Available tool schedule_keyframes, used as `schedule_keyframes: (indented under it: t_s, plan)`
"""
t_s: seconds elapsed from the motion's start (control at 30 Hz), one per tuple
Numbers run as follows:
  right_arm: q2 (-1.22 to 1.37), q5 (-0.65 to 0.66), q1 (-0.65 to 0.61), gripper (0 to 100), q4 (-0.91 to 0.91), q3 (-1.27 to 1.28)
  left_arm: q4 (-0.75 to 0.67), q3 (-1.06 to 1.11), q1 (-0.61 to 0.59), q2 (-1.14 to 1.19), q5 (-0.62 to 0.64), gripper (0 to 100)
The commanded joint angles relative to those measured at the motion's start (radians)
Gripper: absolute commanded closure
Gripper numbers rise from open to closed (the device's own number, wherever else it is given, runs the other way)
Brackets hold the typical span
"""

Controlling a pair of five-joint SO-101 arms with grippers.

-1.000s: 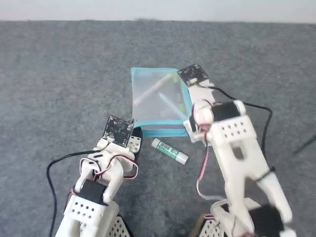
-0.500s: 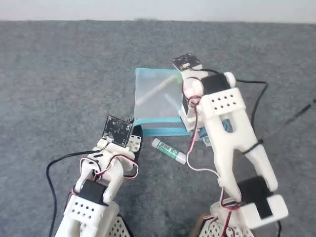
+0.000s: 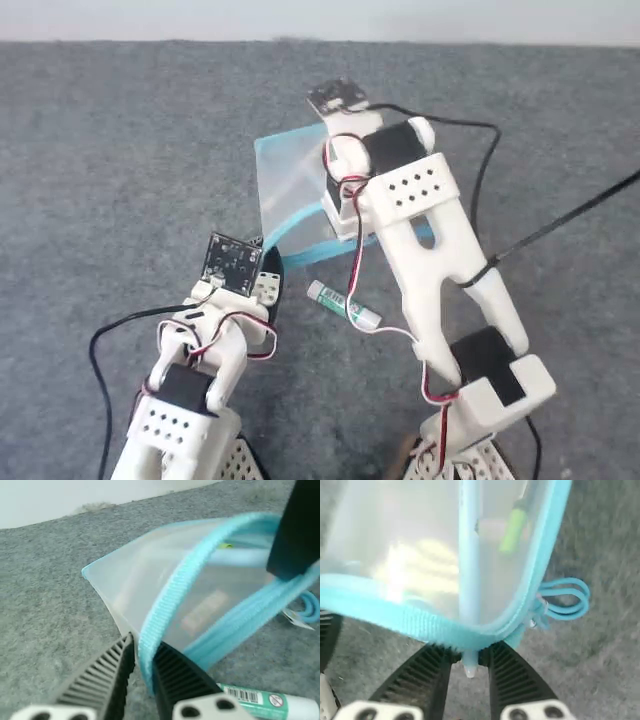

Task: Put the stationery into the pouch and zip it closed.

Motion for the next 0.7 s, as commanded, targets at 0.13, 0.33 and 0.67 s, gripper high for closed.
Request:
schedule_keyframes:
  t_s: [0.13,0.33,0.67]
  plan:
    - [-0.018,0.031,-0.094,91.9,-0.002,-0.077,-0.040,-0.031,0.025,0.011,-0.005,99]
    - [-0.018,0.012,-0.091,70.9,-0.012,-0.077,-0.040,-0.031,0.025,0.011,-0.005,99]
    - [-0.018,0.011,-0.051,84.0,0.002,-0.075,-0.040,-0.024,0.025,0.008,-0.005,99]
